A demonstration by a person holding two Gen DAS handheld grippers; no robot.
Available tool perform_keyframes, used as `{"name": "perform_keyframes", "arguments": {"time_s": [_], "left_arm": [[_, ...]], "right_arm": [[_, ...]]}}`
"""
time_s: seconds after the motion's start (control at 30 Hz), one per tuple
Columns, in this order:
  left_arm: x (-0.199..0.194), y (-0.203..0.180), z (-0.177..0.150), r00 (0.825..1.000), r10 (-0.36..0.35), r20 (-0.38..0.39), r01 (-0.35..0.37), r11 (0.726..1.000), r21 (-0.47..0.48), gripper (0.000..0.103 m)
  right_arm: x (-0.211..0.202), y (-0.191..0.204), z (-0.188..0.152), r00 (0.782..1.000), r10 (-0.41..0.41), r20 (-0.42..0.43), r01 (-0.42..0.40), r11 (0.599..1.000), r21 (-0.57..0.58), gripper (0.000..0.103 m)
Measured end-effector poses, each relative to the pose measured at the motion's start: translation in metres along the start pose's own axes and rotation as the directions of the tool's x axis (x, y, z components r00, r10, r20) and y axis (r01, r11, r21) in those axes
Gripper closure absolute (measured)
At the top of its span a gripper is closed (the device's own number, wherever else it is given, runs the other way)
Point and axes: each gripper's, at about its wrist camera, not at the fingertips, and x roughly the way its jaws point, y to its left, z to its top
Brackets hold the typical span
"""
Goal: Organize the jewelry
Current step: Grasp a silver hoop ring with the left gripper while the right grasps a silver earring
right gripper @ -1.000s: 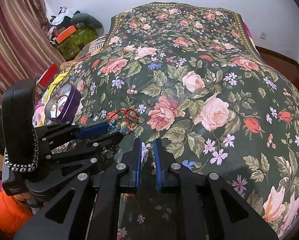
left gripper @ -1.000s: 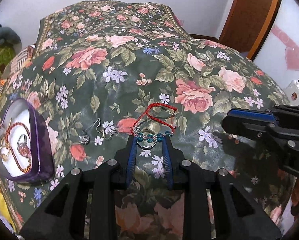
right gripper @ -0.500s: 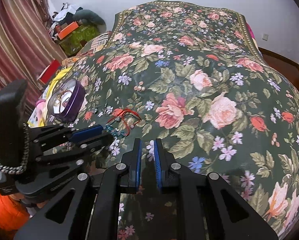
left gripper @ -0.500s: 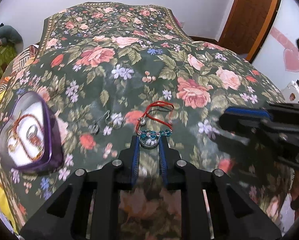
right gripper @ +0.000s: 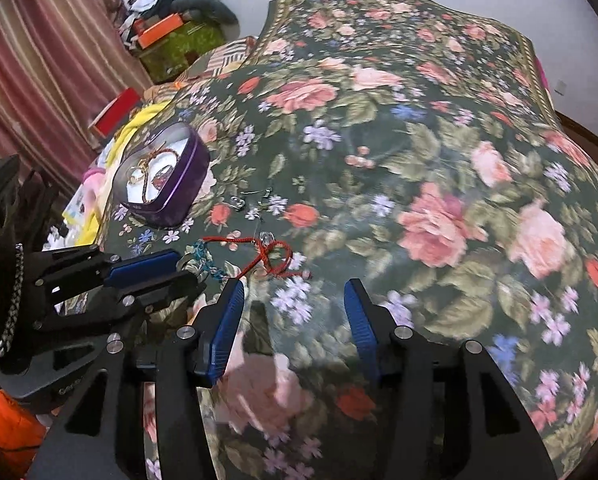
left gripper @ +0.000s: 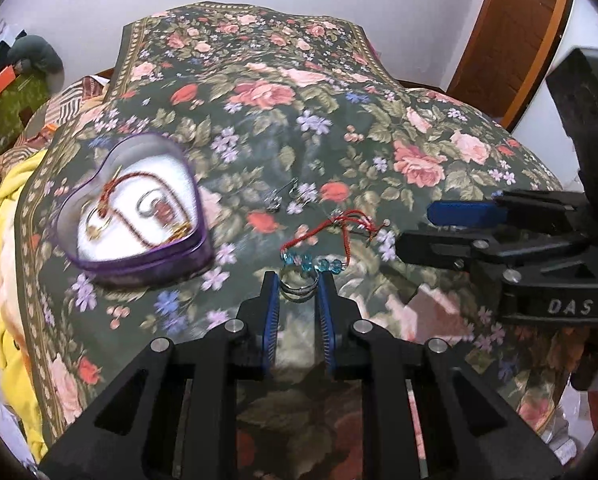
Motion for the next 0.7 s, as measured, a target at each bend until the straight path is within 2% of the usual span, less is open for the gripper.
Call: {"name": "perform_keyframes", "arguments": {"time_s": [0.3,0.43,0.57,0.63,0.7], "left_arm": [[-0.007,0.021,-0.014,1.000,-0.011,0.009,0.011,1.000,-0.020,0.085],[-0.008,0.025,-0.016,1.000,-0.028,0.012,0.028,0.999,-0.031,0.085],[-0.007,0.023,-0.017,1.000,-0.022,0.013,0.022,0.999,-0.027,0.085],[-0.007,0.023,-0.017,1.000,-0.019,0.010,0.019,0.999,-0.027,0.085],[-0.008,0.023,-0.017,1.000,-0.015,0.009,0.015,1.000,-0.026,0.084]], "right_arm": [[0.021,0.010,0.008,1.000,-0.001,-0.020,0.001,1.000,-0.017,0.055],[0.024,0.015,0.009,1.000,-0.010,0.001,0.010,0.999,-0.040,0.056],[0.028,0.020,0.009,0.999,-0.031,0.016,0.032,0.997,-0.070,0.087],[0.028,0.020,0.009,0.999,-0.025,0.020,0.027,0.997,-0.072,0.094],[0.026,0.018,0.008,0.999,-0.021,0.026,0.022,0.998,-0.063,0.096]]}}
